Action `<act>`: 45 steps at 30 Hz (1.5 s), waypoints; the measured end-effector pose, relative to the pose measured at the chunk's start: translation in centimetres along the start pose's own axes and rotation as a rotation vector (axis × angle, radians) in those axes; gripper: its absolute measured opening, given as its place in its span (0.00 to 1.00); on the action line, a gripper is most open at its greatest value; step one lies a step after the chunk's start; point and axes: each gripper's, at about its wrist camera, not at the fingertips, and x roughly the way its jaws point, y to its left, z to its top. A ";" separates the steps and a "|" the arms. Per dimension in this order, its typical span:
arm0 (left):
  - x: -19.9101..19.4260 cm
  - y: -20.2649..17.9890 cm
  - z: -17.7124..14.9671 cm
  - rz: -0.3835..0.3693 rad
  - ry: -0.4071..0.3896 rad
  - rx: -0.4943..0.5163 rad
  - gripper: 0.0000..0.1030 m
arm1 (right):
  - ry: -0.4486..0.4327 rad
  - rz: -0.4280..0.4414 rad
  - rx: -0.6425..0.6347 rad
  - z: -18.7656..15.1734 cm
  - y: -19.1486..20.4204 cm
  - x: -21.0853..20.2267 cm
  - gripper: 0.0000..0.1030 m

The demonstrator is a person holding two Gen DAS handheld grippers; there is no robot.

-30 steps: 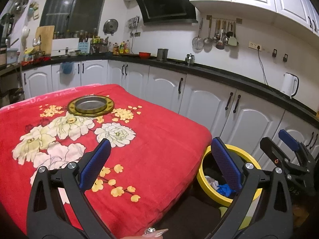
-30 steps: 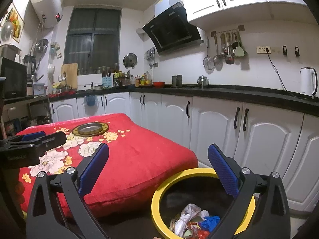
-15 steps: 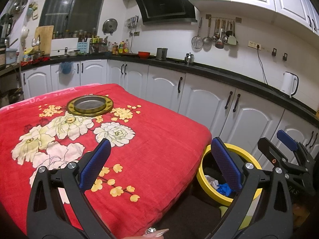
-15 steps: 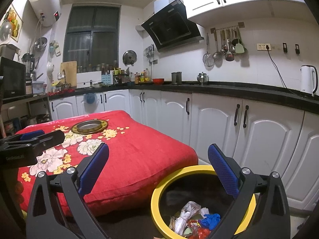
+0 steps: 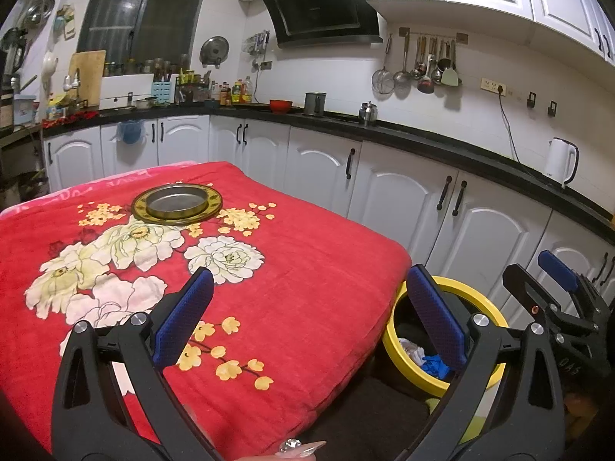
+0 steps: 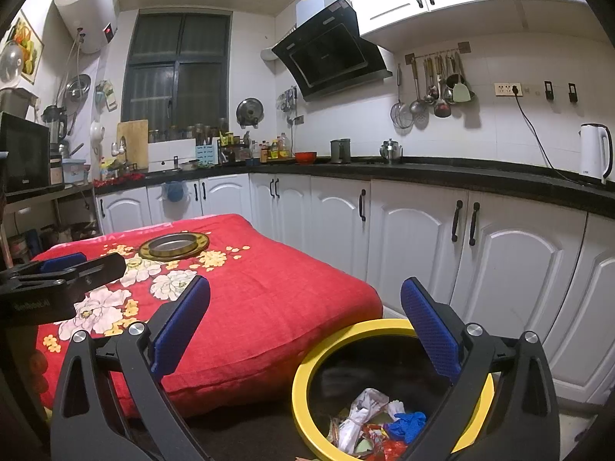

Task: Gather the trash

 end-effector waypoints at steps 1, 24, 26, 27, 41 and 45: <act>0.0 0.0 0.0 0.001 -0.001 0.000 0.90 | 0.000 0.000 0.001 0.0 0.0 0.0 0.94; 0.0 -0.1 0.0 0.001 -0.001 0.002 0.90 | 0.000 -0.002 0.004 0.0 0.0 0.0 0.94; 0.0 -0.1 0.1 0.001 0.000 0.003 0.90 | 0.000 -0.001 0.004 0.0 0.0 0.0 0.94; 0.0 -0.1 0.1 0.001 0.000 0.002 0.90 | 0.001 -0.001 0.004 0.0 0.1 0.0 0.94; 0.0 1.1 0.3 0.026 0.012 -0.021 0.90 | 0.008 0.024 0.006 -0.1 0.7 0.0 0.94; -0.1 2.8 1.4 0.043 0.016 -0.072 0.90 | 0.008 0.068 -0.018 0.5 2.4 0.4 0.94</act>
